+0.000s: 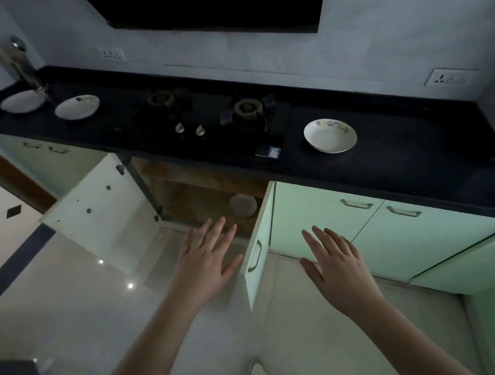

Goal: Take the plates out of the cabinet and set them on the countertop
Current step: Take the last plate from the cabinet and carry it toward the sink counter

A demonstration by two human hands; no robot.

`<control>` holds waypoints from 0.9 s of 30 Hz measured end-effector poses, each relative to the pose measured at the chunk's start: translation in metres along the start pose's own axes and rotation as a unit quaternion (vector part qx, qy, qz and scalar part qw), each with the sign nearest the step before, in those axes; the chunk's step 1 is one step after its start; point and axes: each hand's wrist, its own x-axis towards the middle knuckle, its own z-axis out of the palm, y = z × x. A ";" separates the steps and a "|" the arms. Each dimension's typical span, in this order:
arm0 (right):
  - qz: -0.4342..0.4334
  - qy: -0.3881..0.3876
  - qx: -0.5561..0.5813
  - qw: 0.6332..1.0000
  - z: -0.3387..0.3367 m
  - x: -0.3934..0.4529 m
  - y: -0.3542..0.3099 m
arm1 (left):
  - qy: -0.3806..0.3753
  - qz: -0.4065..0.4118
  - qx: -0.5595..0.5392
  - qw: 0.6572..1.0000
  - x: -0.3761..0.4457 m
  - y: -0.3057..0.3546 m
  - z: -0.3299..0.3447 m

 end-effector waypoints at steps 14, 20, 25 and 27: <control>0.010 0.003 0.045 0.999 0.021 -0.085 0.004 | -0.024 -0.013 -0.011 1.000 -0.094 0.034 0.007; -0.022 -0.002 0.045 0.999 0.023 -0.084 -0.038 | -0.013 -0.045 -0.010 0.999 -0.128 0.000 -0.001; -0.053 -0.005 0.025 0.998 0.028 -0.065 -0.098 | -0.007 -0.071 -0.026 0.997 -0.156 -0.058 0.002; -0.065 -0.003 0.009 0.998 0.032 -0.053 -0.132 | -0.001 -0.079 -0.035 0.996 -0.168 -0.087 0.003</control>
